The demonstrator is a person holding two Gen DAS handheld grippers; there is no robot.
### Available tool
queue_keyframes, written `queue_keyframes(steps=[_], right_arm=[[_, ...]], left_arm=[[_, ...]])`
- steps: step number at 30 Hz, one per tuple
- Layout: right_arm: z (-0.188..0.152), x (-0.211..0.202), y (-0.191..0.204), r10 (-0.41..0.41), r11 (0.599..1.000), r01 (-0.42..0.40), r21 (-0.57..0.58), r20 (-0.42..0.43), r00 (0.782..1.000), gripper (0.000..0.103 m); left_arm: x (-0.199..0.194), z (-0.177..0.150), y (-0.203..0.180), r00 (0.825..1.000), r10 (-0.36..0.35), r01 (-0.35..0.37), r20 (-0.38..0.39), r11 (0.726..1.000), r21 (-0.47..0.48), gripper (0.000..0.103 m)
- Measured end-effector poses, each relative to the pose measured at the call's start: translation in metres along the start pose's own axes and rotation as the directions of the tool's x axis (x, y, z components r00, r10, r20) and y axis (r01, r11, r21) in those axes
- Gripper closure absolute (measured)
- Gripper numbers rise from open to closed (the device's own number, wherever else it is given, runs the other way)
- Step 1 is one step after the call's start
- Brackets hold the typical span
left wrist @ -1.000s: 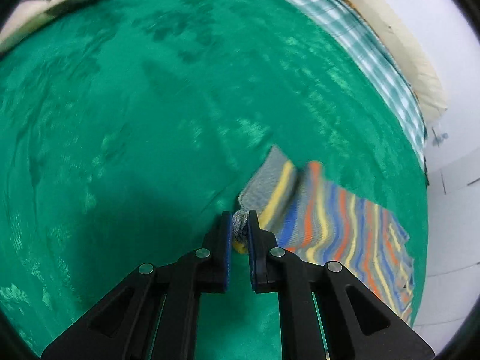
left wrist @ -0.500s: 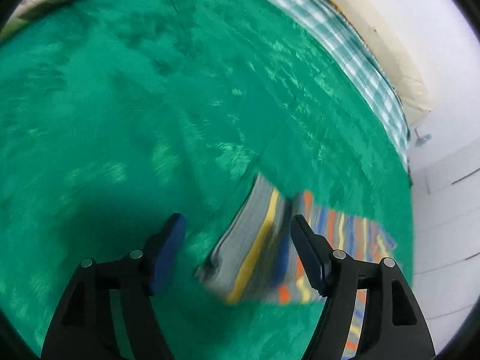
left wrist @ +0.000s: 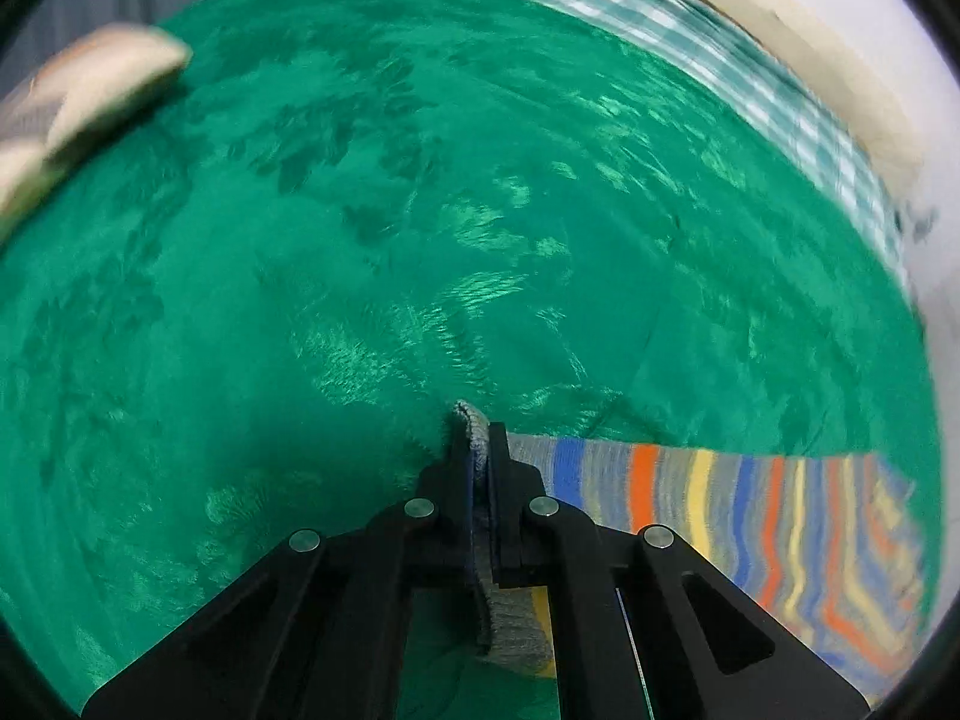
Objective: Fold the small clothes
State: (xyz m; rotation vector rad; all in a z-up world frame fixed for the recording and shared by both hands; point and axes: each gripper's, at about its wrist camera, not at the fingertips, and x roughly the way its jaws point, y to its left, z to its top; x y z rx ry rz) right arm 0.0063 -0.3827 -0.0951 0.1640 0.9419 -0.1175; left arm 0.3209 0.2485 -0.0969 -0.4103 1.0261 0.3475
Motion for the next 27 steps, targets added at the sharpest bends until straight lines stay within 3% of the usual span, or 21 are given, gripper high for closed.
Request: queue_keyframes(steps=[3, 6, 7, 8, 10, 13, 16, 20, 22, 23, 25, 27], right_arm=[[0.000, 0.000, 0.000, 0.001, 1.000, -0.001, 0.004, -0.001, 1.000, 0.049], [0.000, 0.001, 0.001, 0.011, 1.000, -0.011, 0.003, -0.005, 1.000, 0.042], [0.000, 0.001, 0.002, 0.015, 1.000, -0.015, 0.000, -0.007, 1.000, 0.038], [0.000, 0.002, 0.003, 0.015, 1.000, -0.015, -0.006, -0.010, 1.000, 0.036], [0.000, 0.001, 0.004, 0.010, 1.000, -0.010, -0.015, -0.012, 1.000, 0.036], [-0.001, 0.000, 0.000, 0.010, 1.000, -0.010, 0.004, -0.012, 1.000, 0.036], [-0.001, -0.002, -0.001, -0.006, 1.000, 0.006, 0.007, -0.018, 1.000, 0.036], [0.006, -0.027, 0.014, -0.038, 0.997, 0.035, -0.065, -0.043, 0.998, 0.036], [0.005, -0.043, 0.032, -0.012, 0.991, 0.002, -0.132, -0.076, 0.997, 0.036], [0.001, -0.053, 0.052, 0.043, 0.979, -0.065, -0.194, -0.116, 0.992, 0.036], [-0.013, -0.064, 0.086, 0.111, 0.942, -0.163, -0.292, -0.186, 0.976, 0.036], [-0.032, -0.063, 0.114, 0.113, 0.901, -0.204, -0.383, -0.247, 0.962, 0.036]], left_arm=[[-0.002, 0.000, 0.004, 1.000, -0.016, 0.016, -0.022, 1.000, -0.011, 0.087], [-0.012, -0.011, 0.006, 0.998, -0.062, 0.062, -0.032, 0.998, -0.004, 0.047], [-0.018, -0.018, 0.005, 0.999, -0.038, 0.039, -0.031, 0.999, 0.034, 0.042], [-0.028, -0.028, 0.005, 1.000, -0.004, 0.006, -0.027, 0.997, 0.079, 0.040], [-0.040, -0.045, 0.003, 0.999, -0.001, 0.006, -0.041, 0.993, 0.118, 0.029], [-0.068, -0.086, 0.006, 0.997, -0.045, 0.055, -0.063, 0.984, 0.168, 0.022], [-0.101, -0.135, -0.001, 0.988, -0.105, 0.129, -0.110, 0.963, 0.238, 0.022], [-0.159, -0.209, -0.033, 0.964, -0.227, 0.265, -0.142, 0.884, 0.385, 0.022], [-0.184, -0.251, -0.055, 0.938, -0.293, 0.347, -0.186, 0.818, 0.459, 0.022], [-0.192, -0.273, -0.065, 0.923, -0.317, 0.385, -0.219, 0.776, 0.499, 0.022], [-0.198, -0.314, -0.083, 0.918, -0.291, 0.397, -0.270, 0.703, 0.590, 0.022], [-0.191, -0.350, -0.093, 0.932, -0.211, 0.360, -0.295, 0.638, 0.681, 0.024]])
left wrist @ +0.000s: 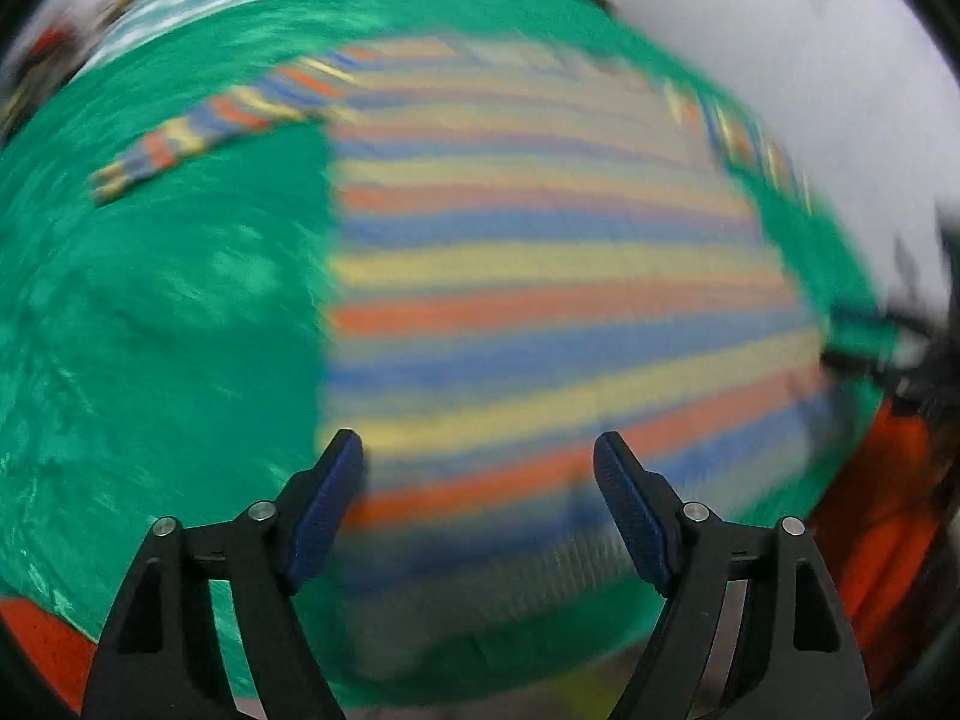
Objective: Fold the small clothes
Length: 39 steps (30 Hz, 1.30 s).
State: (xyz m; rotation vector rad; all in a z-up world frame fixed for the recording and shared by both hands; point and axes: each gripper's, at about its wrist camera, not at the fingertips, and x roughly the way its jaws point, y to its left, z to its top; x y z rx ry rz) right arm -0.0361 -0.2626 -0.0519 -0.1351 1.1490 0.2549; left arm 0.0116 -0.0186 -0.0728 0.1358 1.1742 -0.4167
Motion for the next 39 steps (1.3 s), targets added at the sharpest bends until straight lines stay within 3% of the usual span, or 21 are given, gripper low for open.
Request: queue_keyframes(steps=[2, 4, 6, 10, 12, 14, 16, 17, 18, 19, 20, 21, 22, 23, 24, 25, 28, 32, 36, 39], right_arm=[[-0.013, 0.024, 0.026, -0.036, 0.995, 0.026, -0.096, -0.098, 0.995, 0.038], [-0.032, 0.052, 0.028, -0.075, 0.995, 0.060, -0.077, -0.209, 0.975, 0.038], [-0.040, 0.051, 0.025, -0.076, 0.997, 0.071, -0.035, -0.176, 0.981, 0.038], [-0.045, 0.042, 0.019, -0.055, 0.997, 0.065, 0.044, -0.204, 0.977, 0.038], [-0.049, 0.020, 0.006, 0.024, 0.989, 0.003, 0.147, -0.183, 0.983, 0.038], [-0.057, -0.005, -0.014, 0.088, 0.964, -0.056, 0.260, -0.113, 0.990, 0.036], [-0.068, -0.021, -0.042, 0.123, 0.924, -0.092, 0.371, -0.059, 0.991, 0.036], [-0.070, -0.020, -0.053, 0.134, 0.913, -0.101, 0.396, -0.055, 0.989, 0.036], [-0.072, -0.016, -0.063, 0.146, 0.904, -0.107, 0.414, -0.062, 0.987, 0.036], [-0.073, -0.004, -0.072, 0.161, 0.897, -0.108, 0.429, -0.089, 0.983, 0.036], [-0.072, 0.006, -0.077, 0.195, 0.891, -0.131, 0.434, -0.107, 0.975, 0.036], [-0.071, 0.018, -0.077, 0.249, 0.880, -0.172, 0.444, -0.122, 0.961, 0.039], [-0.070, 0.027, -0.078, 0.292, 0.868, -0.205, 0.452, -0.132, 0.947, 0.054], [-0.066, 0.032, -0.077, 0.315, 0.866, -0.222, 0.448, -0.144, 0.938, 0.088], [-0.067, 0.032, -0.073, 0.328, 0.864, -0.235, 0.445, -0.145, 0.933, 0.097], [-0.068, 0.032, -0.069, 0.333, 0.865, -0.240, 0.440, -0.146, 0.931, 0.098], [-0.071, 0.018, -0.064, 0.273, 0.897, -0.178, 0.405, -0.188, 0.944, 0.099], [-0.078, 0.002, -0.069, 0.265, 0.890, -0.162, 0.425, -0.195, 0.944, 0.099], [-0.087, 0.027, -0.071, 0.250, 0.890, -0.115, 0.441, -0.261, 0.933, 0.099], [-0.081, 0.033, -0.068, 0.232, 0.891, -0.092, 0.444, -0.271, 0.934, 0.099]], left_arm=[[0.025, -0.024, -0.007, 0.995, 0.057, -0.055, -0.084, 0.998, 0.025, 0.026], [0.021, -0.033, -0.008, 0.997, 0.066, -0.064, -0.035, 0.997, 0.052, 0.026], [0.016, -0.035, -0.009, 0.996, 0.070, -0.067, -0.047, 0.996, 0.055, 0.027], [-0.001, -0.042, -0.003, 0.998, 0.040, -0.039, -0.056, 0.999, 0.020, 0.031], [-0.026, -0.045, 0.015, 1.000, 0.011, -0.012, -0.018, 0.998, -0.060, 0.029], [-0.049, -0.052, 0.046, 0.998, 0.002, 0.009, 0.057, 0.983, -0.184, 0.014], [-0.048, -0.057, 0.071, 0.998, -0.025, 0.041, 0.063, 0.961, -0.272, 0.012], [-0.039, -0.055, 0.078, 0.998, -0.056, 0.062, 0.029, 0.953, -0.295, 0.015], [-0.025, -0.054, 0.080, 0.993, -0.113, 0.101, -0.019, 0.944, -0.315, 0.031], [-0.017, -0.054, 0.080, 0.988, -0.151, 0.130, -0.044, 0.940, -0.316, 0.039], [-0.012, -0.054, 0.075, 0.985, -0.163, 0.140, -0.055, 0.947, -0.290, 0.041], [-0.010, -0.050, 0.070, 0.986, -0.157, 0.137, -0.055, 0.954, -0.266, 0.052], [-0.009, -0.049, 0.065, 0.984, -0.170, 0.151, -0.062, 0.960, -0.237, 0.086], [-0.008, -0.050, 0.061, 0.976, -0.205, 0.184, -0.073, 0.955, -0.231, 0.098], [-0.007, -0.051, 0.058, 0.970, -0.230, 0.205, -0.080, 0.949, -0.239, 0.099], [-0.010, -0.053, 0.055, 0.975, -0.206, 0.184, -0.079, 0.957, -0.224, 0.099], [-0.022, -0.056, 0.059, 0.980, -0.186, 0.166, -0.077, 0.963, -0.214, 0.100], [-0.029, -0.066, 0.064, 0.975, -0.188, 0.160, -0.116, 0.963, -0.215, 0.100], [-0.006, -0.060, 0.056, 0.979, -0.133, 0.100, -0.158, 0.974, -0.202, 0.099], [-0.005, -0.055, 0.049, 0.980, -0.104, 0.074, -0.169, 0.981, -0.177, 0.093]])
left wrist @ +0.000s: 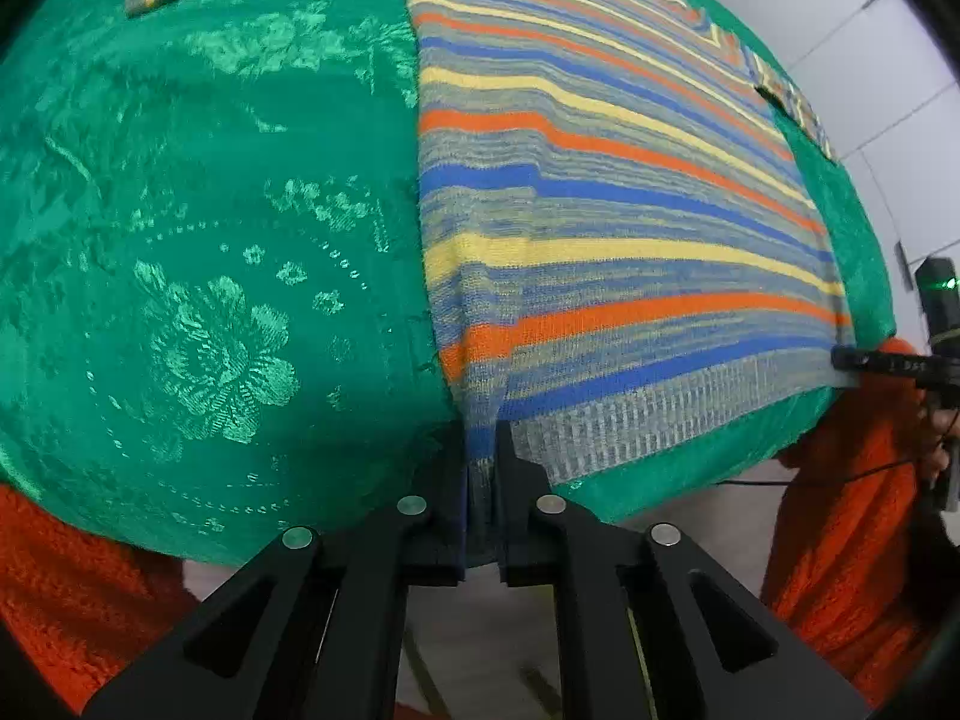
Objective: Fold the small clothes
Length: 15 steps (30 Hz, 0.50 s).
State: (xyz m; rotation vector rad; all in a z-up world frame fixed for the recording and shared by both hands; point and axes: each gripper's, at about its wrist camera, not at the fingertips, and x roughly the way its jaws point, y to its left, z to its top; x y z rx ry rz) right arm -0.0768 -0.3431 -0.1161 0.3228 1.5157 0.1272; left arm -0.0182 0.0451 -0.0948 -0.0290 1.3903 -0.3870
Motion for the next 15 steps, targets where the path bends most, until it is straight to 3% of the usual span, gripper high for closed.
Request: queue_keyframes(steps=[2, 3, 4, 5, 7, 9, 12, 13, 15], right_arm=[[-0.002, -0.004, 0.007, -0.029, 0.999, 0.030, -0.033, 0.005, 1.000, 0.095], [-0.005, -0.007, 0.009, -0.035, 0.999, 0.035, -0.037, 0.010, 0.999, 0.091], [-0.008, -0.012, 0.009, -0.044, 0.998, 0.045, -0.035, 0.013, 0.999, 0.080], [-0.010, -0.016, 0.009, -0.046, 0.998, 0.047, -0.033, 0.018, 0.999, 0.069], [-0.016, -0.041, 0.008, -0.065, 0.997, 0.068, -0.028, 0.085, 0.994, 0.061], [-0.019, -0.065, 0.008, -0.108, 0.992, 0.117, -0.048, 0.163, 0.981, 0.058], [-0.012, -0.092, 0.030, -0.174, 0.969, 0.219, -0.114, 0.314, 0.933, 0.051], [-0.006, -0.094, 0.042, -0.150, 0.966, 0.215, -0.144, 0.363, 0.919, 0.049], [0.008, -0.086, 0.061, -0.081, 0.968, 0.166, -0.188, 0.392, 0.916, 0.047]], left_arm=[[-0.010, -0.006, 0.000, 1.000, 0.016, -0.016, 0.007, 1.000, 0.016, 0.085], [-0.013, -0.006, 0.000, 1.000, 0.024, -0.025, 0.004, 1.000, 0.015, 0.071], [-0.017, -0.002, -0.001, 0.999, 0.037, -0.037, 0.009, 0.999, 0.011, 0.057], [-0.029, -0.006, 0.004, 0.998, 0.058, -0.058, 0.033, 0.998, 0.001, 0.053], [-0.058, -0.008, 0.010, 0.987, 0.109, -0.108, 0.118, 0.994, -0.018, 0.042], [-0.081, -0.002, 0.013, 0.972, 0.132, -0.128, 0.196, 0.991, -0.032, 0.036], [-0.100, 0.023, -0.001, 0.953, 0.078, -0.083, 0.292, 0.997, 0.004, 0.025], [-0.100, 0.033, -0.011, 0.949, 0.054, -0.067, 0.311, 0.997, 0.032, 0.024], [-0.089, 0.047, -0.032, 0.942, 0.018, -0.053, 0.334, 0.994, 0.095, 0.022]])
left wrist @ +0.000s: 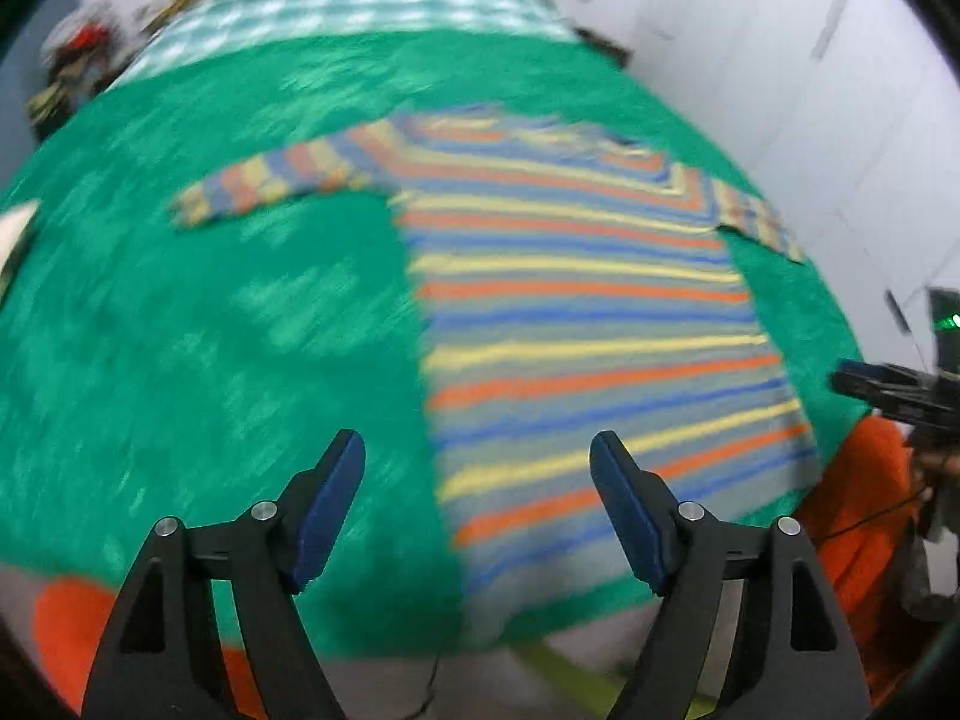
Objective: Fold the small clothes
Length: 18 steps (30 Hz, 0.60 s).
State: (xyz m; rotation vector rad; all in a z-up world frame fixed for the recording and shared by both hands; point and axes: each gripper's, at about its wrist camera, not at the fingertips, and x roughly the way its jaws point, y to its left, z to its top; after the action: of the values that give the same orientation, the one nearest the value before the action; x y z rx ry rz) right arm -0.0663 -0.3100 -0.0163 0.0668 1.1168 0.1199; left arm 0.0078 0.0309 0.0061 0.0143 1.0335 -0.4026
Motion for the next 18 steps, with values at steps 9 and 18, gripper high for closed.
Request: queue_keyframes(steps=[9, 18], right_arm=[[-0.020, 0.101, 0.043, -0.037, 0.995, 0.031, -0.091, -0.063, 0.997, 0.043], [-0.026, 0.105, 0.054, -0.093, 0.989, 0.086, -0.119, -0.049, 0.994, 0.040]], left_arm=[[0.088, -0.063, -0.016, 0.978, 0.116, -0.097, -0.172, 0.989, 0.115, 0.013], [0.084, -0.064, -0.013, 0.975, 0.114, -0.102, -0.188, 0.992, 0.076, 0.008]])
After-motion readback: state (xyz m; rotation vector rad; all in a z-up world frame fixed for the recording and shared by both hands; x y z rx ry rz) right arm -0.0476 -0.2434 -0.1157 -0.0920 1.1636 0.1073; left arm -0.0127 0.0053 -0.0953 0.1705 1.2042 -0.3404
